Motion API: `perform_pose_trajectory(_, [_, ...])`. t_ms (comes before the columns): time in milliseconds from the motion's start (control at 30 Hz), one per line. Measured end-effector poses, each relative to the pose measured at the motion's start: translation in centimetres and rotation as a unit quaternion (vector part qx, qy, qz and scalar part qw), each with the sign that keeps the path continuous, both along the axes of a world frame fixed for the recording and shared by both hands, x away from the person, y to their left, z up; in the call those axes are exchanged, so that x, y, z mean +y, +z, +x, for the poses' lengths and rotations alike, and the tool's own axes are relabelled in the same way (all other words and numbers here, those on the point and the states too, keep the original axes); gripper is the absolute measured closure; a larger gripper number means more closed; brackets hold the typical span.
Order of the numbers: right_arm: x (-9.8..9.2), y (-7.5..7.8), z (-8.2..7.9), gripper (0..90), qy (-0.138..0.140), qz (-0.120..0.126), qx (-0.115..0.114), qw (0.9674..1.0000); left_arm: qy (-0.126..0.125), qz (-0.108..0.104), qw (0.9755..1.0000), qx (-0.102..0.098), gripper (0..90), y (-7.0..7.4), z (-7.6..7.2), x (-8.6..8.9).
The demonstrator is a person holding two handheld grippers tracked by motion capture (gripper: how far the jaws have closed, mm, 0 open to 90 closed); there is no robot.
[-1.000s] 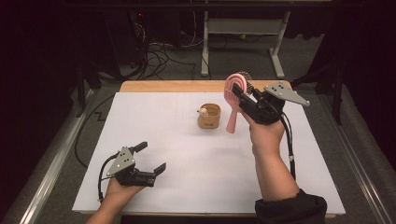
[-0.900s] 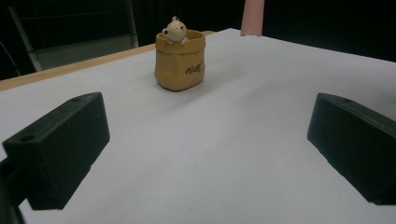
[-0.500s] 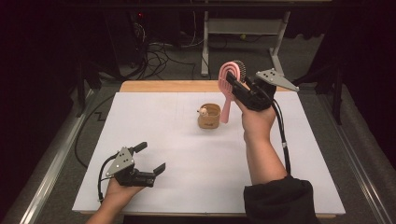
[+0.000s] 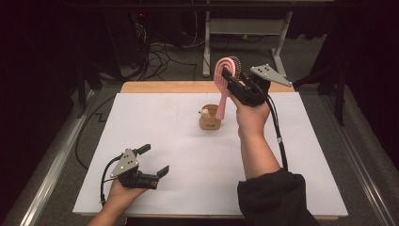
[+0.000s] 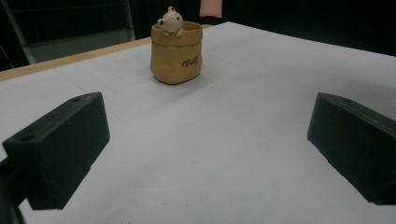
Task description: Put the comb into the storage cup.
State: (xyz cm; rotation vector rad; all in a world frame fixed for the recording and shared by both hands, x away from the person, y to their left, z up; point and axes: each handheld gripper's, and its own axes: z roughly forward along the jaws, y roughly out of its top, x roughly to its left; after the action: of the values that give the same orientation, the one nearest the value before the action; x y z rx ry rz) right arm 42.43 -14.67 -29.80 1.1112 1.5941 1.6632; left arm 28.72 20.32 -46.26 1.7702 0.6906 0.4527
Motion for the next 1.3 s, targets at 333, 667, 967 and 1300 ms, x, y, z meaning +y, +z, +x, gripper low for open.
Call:
perform_pose_trajectory(333, [1.4, 0.3, 1.5, 65.3, -0.015, -0.013, -0.009, 0.9998, -0.001, -0.004, 1.0, 0.008, 0.0, 0.0, 0.0, -0.1])
perform_pose_trajectory(667, [1.9, -0.2, 2.1, 65.3, -0.022, -0.011, -0.005, 0.9997, -0.011, -0.002, 0.9999, 0.007, 0.0, -0.1, -0.1, -0.6])
perform_pose_trajectory(967, [2.5, -0.8, 2.3, 65.3, -0.024, -0.025, -0.005, 0.9994, -0.017, -0.005, 0.9998, 0.008, 0.0, 0.1, -0.2, -0.7])
perform_pose_trajectory(1300, [2.8, -1.4, 2.5, 65.3, -0.02, -0.026, -0.009, 0.9994, -0.011, -0.003, 0.9999, 0.008, 0.0, 0.0, -0.1, -0.6])
